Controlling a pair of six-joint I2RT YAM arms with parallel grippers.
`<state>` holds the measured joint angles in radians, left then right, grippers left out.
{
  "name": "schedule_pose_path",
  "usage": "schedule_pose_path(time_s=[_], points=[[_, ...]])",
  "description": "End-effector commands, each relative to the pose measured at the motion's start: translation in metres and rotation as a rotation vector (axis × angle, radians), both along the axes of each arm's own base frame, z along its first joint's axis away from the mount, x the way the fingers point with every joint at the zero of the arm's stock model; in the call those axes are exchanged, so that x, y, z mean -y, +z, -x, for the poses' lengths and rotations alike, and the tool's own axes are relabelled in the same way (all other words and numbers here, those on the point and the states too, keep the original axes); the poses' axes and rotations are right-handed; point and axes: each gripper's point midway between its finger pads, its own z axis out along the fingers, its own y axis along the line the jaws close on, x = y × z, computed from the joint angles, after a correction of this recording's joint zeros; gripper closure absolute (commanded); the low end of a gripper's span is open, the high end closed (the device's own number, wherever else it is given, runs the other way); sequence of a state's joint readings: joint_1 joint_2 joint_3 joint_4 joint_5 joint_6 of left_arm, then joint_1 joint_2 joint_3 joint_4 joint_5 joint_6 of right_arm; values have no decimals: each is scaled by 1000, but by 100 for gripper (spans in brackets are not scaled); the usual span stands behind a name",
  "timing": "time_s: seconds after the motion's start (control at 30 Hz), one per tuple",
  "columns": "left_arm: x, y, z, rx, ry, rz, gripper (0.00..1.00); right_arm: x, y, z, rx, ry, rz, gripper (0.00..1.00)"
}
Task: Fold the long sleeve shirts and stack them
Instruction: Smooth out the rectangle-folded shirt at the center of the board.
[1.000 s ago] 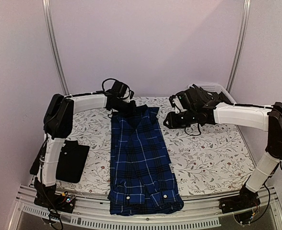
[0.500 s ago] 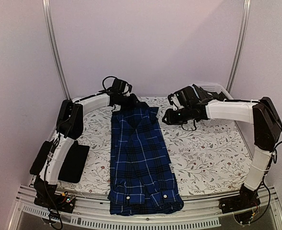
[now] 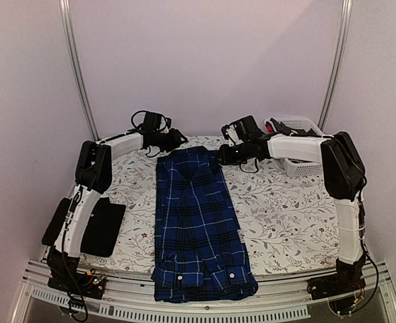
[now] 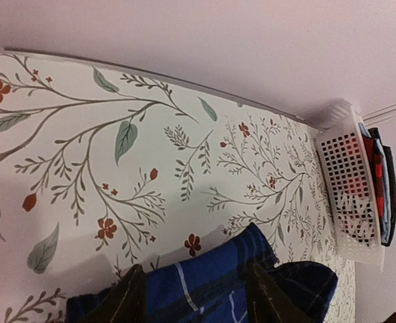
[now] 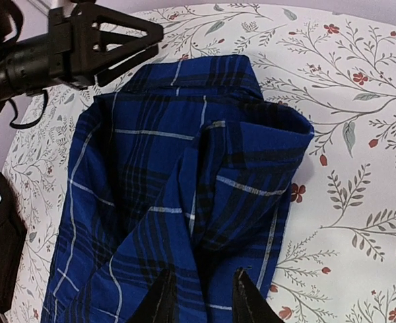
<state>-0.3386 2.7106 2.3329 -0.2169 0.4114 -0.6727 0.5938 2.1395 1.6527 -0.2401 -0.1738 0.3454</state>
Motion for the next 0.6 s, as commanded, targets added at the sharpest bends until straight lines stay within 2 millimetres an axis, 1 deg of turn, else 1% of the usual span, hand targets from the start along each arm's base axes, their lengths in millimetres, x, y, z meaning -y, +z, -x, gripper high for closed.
schedule_pose_path(time_s=[0.0, 0.07, 0.17, 0.23, 0.3, 0.37, 0.43, 0.57], points=[[18, 103, 19, 189, -69, 5, 49, 7, -11, -29, -5, -13, -20, 73], [24, 101, 35, 170, -100, -24, 48, 8, -13, -35, -5, -14, -26, 75], [41, 95, 65, 144, -178, -55, 47, 9, -18, -40, -8, -10, -25, 76], [52, 83, 85, 124, -227, -91, 47, 7, -20, -43, -10, 3, -34, 77], [59, 66, 101, 91, -268, -126, 45, 5, -24, -45, -15, 14, -37, 77], [65, 50, 113, 47, -303, -143, 45, 4, -29, -46, -24, 20, -38, 77], [68, 38, 122, 14, -325, -153, 44, 3, -33, -47, -26, 23, -37, 78], [74, 25, 132, -16, -362, -172, 38, 2, -35, -49, -26, 29, -38, 77]])
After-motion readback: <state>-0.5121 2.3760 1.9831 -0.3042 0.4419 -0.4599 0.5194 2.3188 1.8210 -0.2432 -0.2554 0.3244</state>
